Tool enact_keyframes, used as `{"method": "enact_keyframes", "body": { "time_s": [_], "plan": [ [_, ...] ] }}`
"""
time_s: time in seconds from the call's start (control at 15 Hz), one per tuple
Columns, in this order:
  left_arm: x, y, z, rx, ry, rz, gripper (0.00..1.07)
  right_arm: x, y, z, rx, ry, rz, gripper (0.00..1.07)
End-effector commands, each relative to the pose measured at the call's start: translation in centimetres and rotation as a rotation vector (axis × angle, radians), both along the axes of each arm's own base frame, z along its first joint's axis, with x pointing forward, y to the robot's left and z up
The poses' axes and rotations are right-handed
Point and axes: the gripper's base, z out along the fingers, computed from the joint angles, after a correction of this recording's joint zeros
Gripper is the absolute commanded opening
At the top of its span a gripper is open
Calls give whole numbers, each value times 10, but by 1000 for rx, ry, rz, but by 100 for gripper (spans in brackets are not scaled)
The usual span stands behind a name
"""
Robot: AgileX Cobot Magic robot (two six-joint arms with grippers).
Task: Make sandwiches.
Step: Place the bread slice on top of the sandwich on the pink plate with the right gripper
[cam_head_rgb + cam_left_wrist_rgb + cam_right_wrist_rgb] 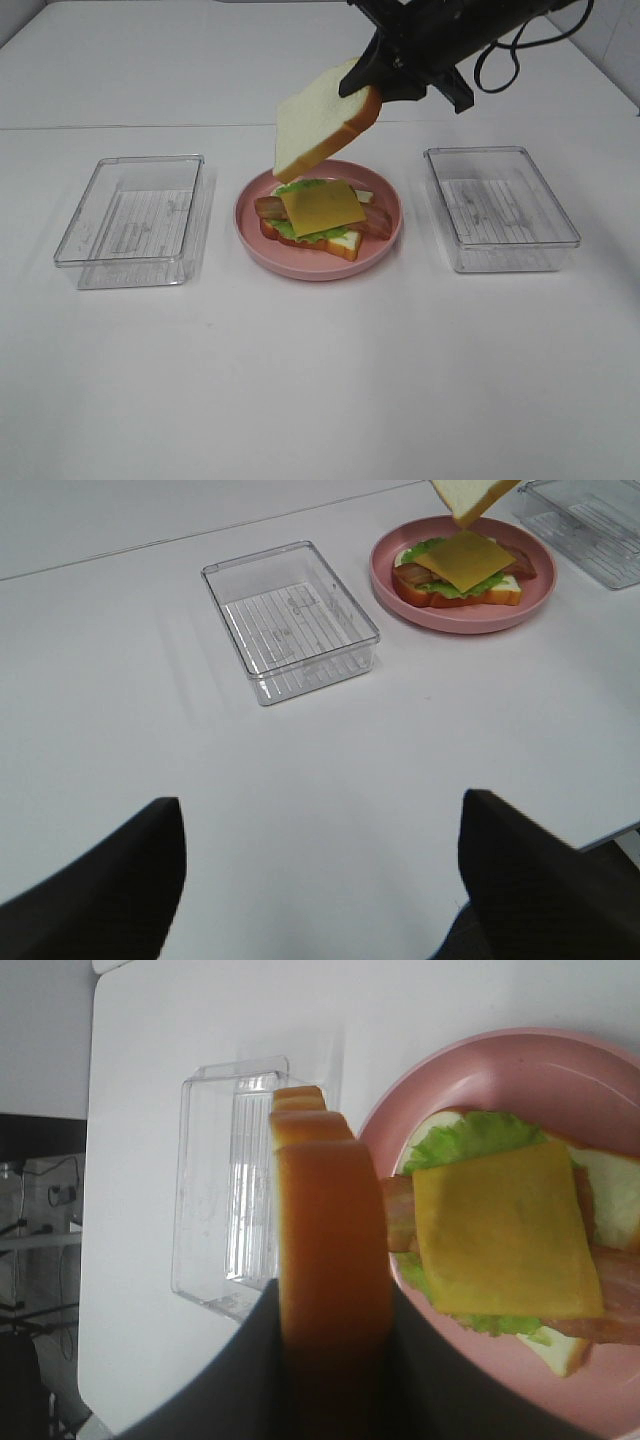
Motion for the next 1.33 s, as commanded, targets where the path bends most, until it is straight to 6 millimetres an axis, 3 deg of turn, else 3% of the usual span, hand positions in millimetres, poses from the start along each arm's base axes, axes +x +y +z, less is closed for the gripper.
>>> {"method": "enact_keyframes", "body": {
  "time_s": [0.07,0.13,0.27,0.6,1.07,1.27,1.33],
  "plan": [
    [-2,1,0,-9,-22,-3,73,-2,-1,-21,31,19,-74,0],
    [-2,1,0,-9,-22,-3,73,-2,-1,-26,36,34,-78,0],
    [-2,1,0,-9,-22,-3,73,4,8,-55,127,118,-87,0],
    [-2,1,0,-9,-22,-3,73,13,12,-86,182,158,-132,0],
    [-2,1,0,-9,-22,-3,73,12,8,-96,110,189,-135,0],
    [-2,1,0,-9,-22,-3,73,11,6,-98,75,191,-135,9],
    [-2,1,0,-9,-22,-3,73,11,6,-98,73,190,-134,18]
  ]
}}
